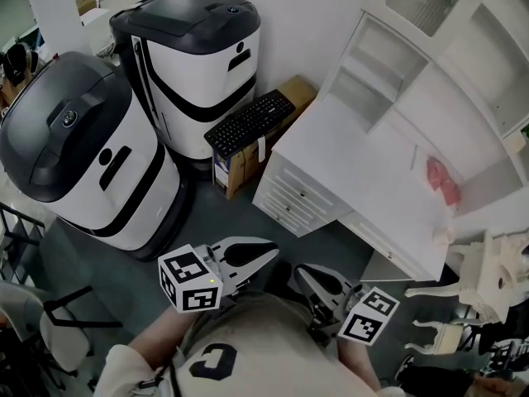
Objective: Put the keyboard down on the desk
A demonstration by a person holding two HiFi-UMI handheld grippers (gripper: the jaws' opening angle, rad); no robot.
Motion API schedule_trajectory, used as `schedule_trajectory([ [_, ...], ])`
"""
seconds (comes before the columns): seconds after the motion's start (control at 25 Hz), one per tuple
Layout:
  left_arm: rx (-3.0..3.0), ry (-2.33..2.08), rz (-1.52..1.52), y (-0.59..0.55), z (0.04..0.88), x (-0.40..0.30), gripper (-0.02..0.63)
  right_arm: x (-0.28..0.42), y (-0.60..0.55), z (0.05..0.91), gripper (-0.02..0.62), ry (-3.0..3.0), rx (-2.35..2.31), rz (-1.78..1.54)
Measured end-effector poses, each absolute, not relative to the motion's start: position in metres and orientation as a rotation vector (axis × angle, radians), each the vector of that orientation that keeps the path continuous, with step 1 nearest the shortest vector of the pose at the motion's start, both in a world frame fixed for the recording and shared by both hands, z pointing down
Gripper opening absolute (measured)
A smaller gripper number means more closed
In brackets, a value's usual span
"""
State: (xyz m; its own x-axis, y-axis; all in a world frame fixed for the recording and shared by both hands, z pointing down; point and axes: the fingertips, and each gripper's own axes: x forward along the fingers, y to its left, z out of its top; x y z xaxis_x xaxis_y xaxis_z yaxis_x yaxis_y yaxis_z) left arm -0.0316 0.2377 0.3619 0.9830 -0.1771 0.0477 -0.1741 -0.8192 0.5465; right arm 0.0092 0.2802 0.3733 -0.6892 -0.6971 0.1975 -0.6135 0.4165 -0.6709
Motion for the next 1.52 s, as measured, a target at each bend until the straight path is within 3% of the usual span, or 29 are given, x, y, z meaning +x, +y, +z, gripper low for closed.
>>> schedule_trajectory([
  [1.0, 2.502, -0.562, 0.082, 0.116, 0.362, 0.084, 0.026, 0.120, 0.155, 0.379, 0.023, 2.666, -0.817, -1.211],
  [1.52, 2.465, -0.784, 0.181, 0.094, 0.372, 0.110, 0.026, 0.147, 0.140, 0.391, 0.023, 2.734, -0.511, -1.245],
])
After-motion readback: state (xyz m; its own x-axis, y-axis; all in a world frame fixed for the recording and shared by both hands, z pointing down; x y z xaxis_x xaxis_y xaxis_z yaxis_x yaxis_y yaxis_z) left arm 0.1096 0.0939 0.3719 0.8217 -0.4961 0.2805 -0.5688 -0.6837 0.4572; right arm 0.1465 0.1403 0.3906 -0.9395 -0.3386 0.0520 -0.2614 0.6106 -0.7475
